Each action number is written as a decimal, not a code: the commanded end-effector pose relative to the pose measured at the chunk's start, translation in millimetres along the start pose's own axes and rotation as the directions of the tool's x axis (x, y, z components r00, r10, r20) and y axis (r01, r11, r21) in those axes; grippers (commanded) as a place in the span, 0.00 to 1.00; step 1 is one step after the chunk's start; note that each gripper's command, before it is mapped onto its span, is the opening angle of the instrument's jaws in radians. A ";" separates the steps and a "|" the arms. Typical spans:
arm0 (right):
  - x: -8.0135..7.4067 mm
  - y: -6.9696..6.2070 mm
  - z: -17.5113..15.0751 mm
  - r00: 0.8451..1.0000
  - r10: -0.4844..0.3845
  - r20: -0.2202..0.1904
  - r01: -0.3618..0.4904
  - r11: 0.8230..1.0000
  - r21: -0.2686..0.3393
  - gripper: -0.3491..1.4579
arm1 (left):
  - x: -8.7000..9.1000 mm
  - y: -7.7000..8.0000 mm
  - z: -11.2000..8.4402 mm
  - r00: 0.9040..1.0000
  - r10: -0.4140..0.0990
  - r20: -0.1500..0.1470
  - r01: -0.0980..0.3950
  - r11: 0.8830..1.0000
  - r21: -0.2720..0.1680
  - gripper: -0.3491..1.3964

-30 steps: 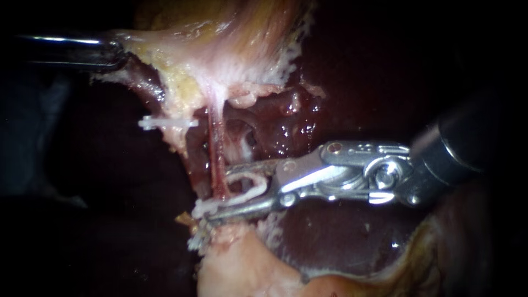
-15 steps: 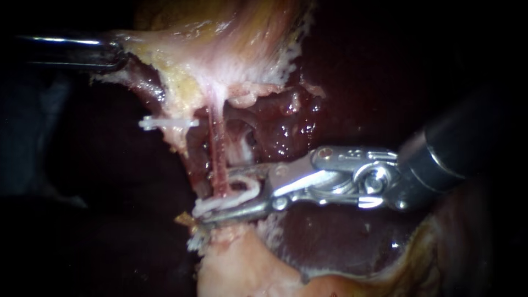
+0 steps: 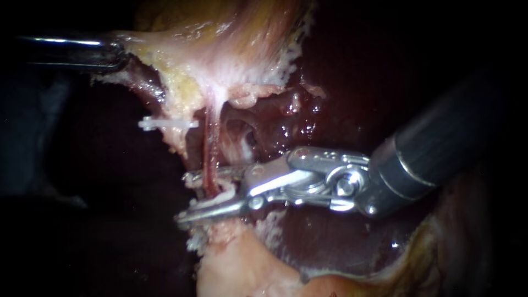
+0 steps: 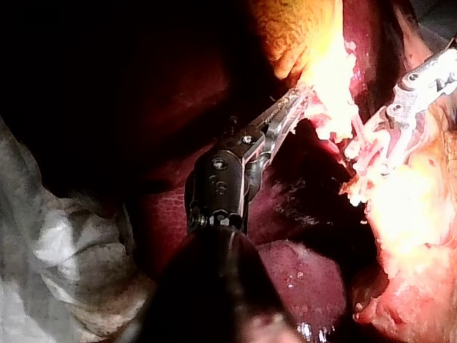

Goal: Clipping second clip right tube

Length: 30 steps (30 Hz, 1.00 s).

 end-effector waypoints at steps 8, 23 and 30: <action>0.0 -1.7 0.1 1.000 -0.001 -0.002 0.001 0.997 0.082 0.45 | 0.0 0.0 0.0 1.000 0.000 0.000 0.000 1.000 0.000 0.00; 1.9 -5.7 0.7 0.999 -0.007 -0.034 0.013 0.982 0.186 0.42 | 0.0 0.0 0.0 1.000 0.000 0.000 0.000 1.000 0.000 0.00; 1.8 -5.0 0.1 0.999 -0.006 -0.037 0.012 0.984 0.178 0.36 | 0.0 0.0 0.0 1.000 0.000 0.000 0.000 1.000 0.000 0.00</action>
